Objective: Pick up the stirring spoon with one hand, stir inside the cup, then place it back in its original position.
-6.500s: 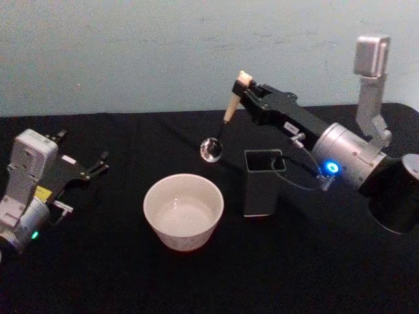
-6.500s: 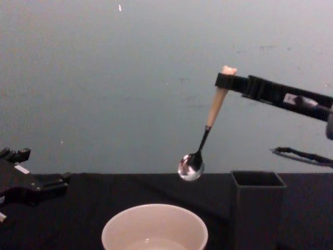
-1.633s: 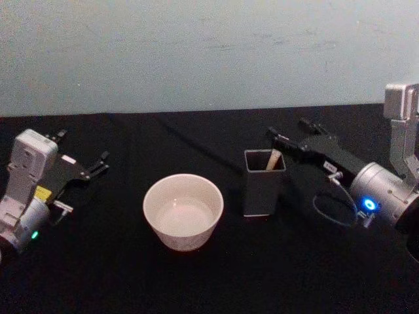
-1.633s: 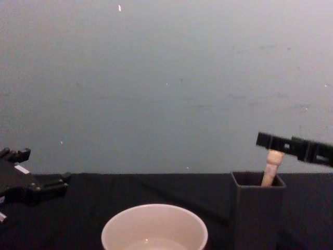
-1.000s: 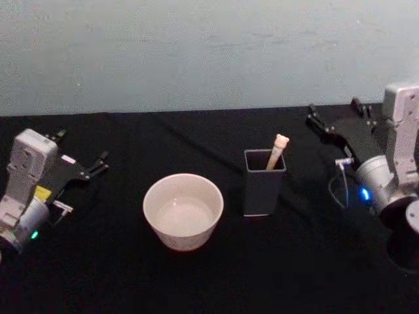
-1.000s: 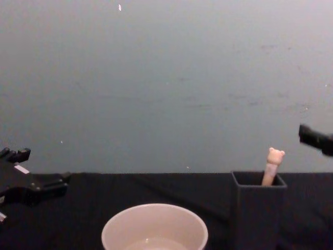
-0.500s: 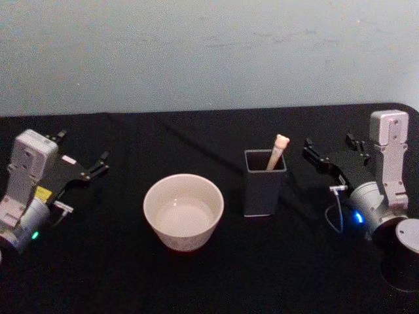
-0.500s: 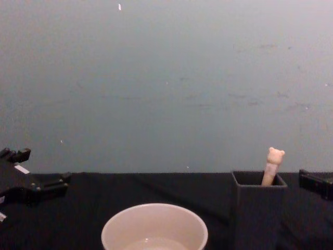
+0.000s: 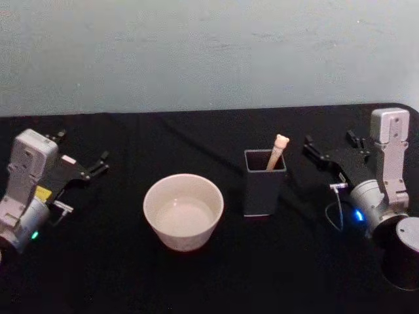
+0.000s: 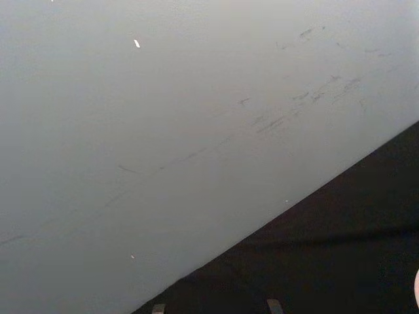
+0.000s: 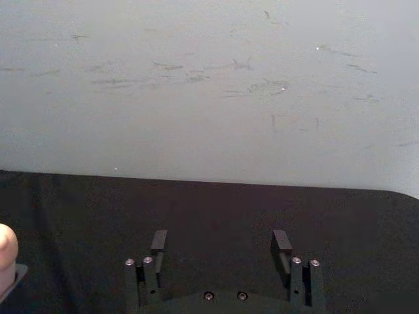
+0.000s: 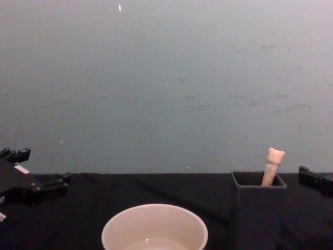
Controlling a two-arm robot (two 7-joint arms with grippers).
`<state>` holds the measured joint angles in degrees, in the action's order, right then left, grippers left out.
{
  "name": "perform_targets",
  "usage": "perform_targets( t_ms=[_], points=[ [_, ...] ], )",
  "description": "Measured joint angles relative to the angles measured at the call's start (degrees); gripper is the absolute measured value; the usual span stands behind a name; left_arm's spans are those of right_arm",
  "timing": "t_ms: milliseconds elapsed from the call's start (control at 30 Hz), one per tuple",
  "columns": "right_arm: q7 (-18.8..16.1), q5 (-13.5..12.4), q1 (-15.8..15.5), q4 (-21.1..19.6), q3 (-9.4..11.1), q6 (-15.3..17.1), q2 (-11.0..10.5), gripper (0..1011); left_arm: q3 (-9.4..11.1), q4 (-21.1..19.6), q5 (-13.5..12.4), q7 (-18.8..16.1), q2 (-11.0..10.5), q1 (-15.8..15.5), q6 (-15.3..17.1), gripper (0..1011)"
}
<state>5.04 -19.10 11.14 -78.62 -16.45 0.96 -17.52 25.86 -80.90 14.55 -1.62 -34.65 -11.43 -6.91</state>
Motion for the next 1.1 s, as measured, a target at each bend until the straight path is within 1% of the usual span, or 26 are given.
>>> perform_targets(
  t_ms=[1100],
  points=[
    [0.0, 0.08, 0.06, -0.13, -0.05, -0.18, -0.09, 1002, 0.0, 0.0, 0.0, 0.0, 0.0, 0.0, 0.0, 1001]
  ],
)
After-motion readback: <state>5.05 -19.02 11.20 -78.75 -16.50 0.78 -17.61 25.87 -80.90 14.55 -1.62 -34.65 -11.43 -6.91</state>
